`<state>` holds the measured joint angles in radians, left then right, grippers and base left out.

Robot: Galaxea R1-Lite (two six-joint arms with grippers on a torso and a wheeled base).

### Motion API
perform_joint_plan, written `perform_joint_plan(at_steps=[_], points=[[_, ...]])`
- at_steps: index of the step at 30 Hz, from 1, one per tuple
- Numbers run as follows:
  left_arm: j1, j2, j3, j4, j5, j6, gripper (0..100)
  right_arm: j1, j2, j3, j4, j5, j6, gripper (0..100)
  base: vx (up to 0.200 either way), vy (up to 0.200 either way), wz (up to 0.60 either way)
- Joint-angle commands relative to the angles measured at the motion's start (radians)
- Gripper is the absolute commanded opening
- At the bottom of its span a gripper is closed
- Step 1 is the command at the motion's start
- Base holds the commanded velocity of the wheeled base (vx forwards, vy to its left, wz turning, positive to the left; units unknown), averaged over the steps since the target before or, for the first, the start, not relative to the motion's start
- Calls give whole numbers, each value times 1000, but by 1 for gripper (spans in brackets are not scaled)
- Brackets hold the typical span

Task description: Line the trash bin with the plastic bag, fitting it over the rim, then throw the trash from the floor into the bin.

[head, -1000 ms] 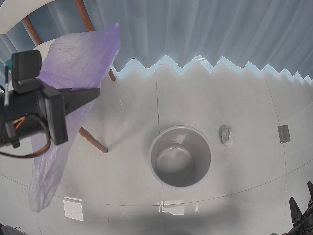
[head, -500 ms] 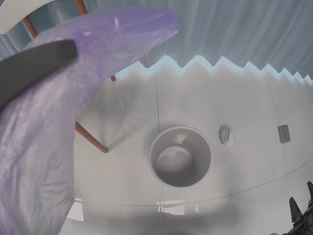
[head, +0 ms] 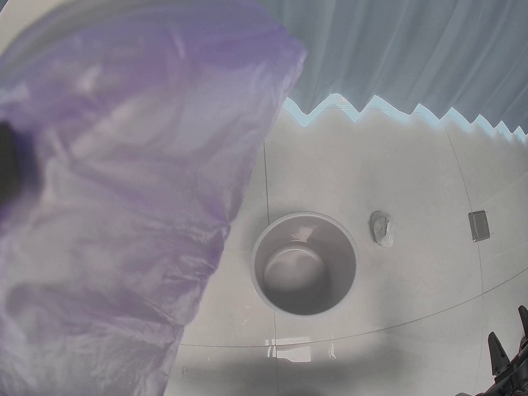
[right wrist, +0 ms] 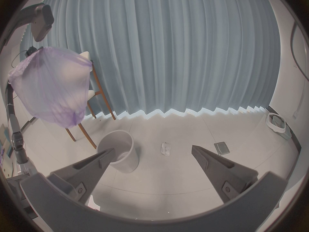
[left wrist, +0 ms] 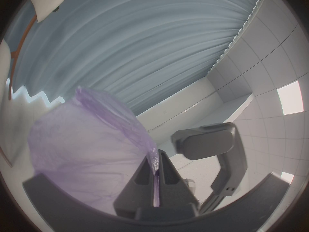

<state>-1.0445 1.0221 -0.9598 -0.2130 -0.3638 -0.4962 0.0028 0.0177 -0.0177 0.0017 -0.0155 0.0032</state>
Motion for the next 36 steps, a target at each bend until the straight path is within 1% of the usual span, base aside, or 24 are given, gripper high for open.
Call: perform_joint_plan(at_steps=[1,4,5,6,8,9,10,11,12,14,16,18,19,21,25,28,30,36], points=[[100,84,38,-6,-33,67,0,0,-18,16,0,0,0,100,0,0,0],[181,116,53,-8,-32,82,0,0,-16,16,0,0,0,100,0,0,0],[193,116,72,-14,-35,87,0,0,-16,16,0,0,0,100,0,0,0],[196,116,73,-14,-38,88,0,0,-16,16,-2,2,0,100,0,0,0],[179,119,93,-57,-112,131,0,0,-16,16,0,0,0,100,0,0,0],[173,121,101,-63,-126,137,0,0,-16,16,0,0,0,100,0,0,0],[159,134,141,-88,-158,148,0,0,-16,16,0,0,0,100,0,0,0],[159,148,162,-106,-173,148,0,0,-18,16,0,0,0,100,0,0,0],[165,179,182,-149,-188,143,0,0,-16,16,0,0,0,100,0,0,0],[179,248,191,-227,-190,142,0,0,-16,16,0,0,0,100,0,0,0],[210,309,204,-321,-190,146,0,0,-16,16,-2,0,0,100,0,0,0],[233,365,233,-465,-188,149,0,0,-16,16,0,0,0,100,0,0,0],[235,372,237,-485,-188,149,0,0,-16,16,0,0,0,100,0,0,0],[267,449,274,-638,-187,149,0,0,-16,16,-2,0,0,100,0,0,0],[302,509,291,-798,-187,139,0,0,-16,16,0,0,0,100,0,0,0],[305,518,293,-804,-188,133,0,0,-16,16,0,0,0,100,0,0,0],[305,562,289,-821,-190,134,0,0,-16,16,0,0,0,100,0,0,0],[314,616,316,-835,-195,137,0,0,-16,16,0,0,0,100,0,0,0]])
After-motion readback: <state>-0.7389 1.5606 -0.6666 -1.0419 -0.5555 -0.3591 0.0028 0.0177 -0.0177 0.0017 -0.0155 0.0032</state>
